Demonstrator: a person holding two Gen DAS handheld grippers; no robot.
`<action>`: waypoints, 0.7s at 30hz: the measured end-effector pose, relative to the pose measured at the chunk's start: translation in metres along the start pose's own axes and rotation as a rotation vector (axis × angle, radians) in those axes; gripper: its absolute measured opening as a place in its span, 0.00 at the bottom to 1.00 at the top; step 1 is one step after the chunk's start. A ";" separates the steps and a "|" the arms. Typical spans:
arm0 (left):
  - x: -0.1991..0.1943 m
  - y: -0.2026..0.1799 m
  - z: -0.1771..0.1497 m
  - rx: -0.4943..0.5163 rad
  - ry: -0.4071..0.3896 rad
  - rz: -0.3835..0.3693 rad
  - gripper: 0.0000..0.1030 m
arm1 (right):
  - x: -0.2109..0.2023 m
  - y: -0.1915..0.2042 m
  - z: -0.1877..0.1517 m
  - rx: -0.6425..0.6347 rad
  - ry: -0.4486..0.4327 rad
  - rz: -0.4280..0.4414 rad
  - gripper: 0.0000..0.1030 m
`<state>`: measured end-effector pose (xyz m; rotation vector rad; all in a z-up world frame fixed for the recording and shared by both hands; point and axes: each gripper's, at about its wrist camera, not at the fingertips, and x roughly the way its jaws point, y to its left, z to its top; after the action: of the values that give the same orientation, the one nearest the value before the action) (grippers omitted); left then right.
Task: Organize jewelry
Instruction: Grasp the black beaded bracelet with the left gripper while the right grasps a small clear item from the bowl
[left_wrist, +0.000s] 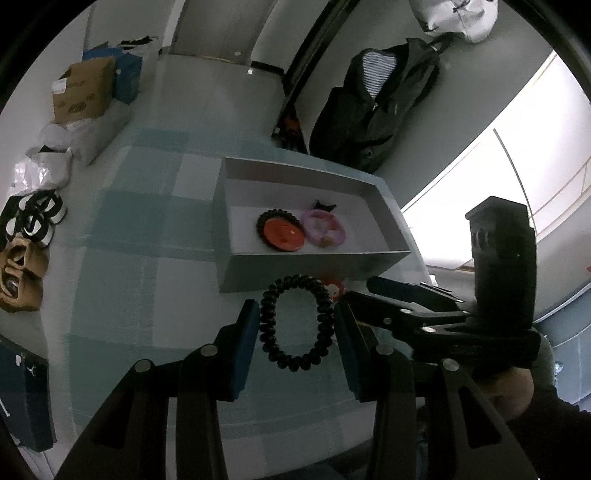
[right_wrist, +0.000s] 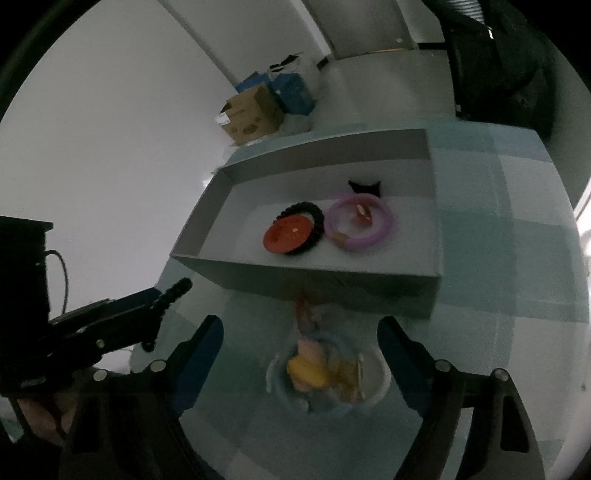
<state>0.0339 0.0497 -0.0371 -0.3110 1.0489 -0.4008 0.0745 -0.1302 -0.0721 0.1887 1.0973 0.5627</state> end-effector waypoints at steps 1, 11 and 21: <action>-0.001 0.002 0.000 -0.009 -0.002 -0.003 0.35 | 0.004 0.002 0.001 -0.002 0.007 -0.011 0.80; -0.009 0.005 0.002 -0.024 -0.029 -0.034 0.35 | 0.020 0.019 0.004 -0.053 0.027 -0.132 0.52; -0.010 0.003 0.003 -0.022 -0.037 -0.042 0.35 | 0.012 0.011 -0.001 -0.060 0.031 -0.150 0.27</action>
<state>0.0324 0.0572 -0.0289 -0.3597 1.0125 -0.4198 0.0744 -0.1147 -0.0773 0.0447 1.1127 0.4649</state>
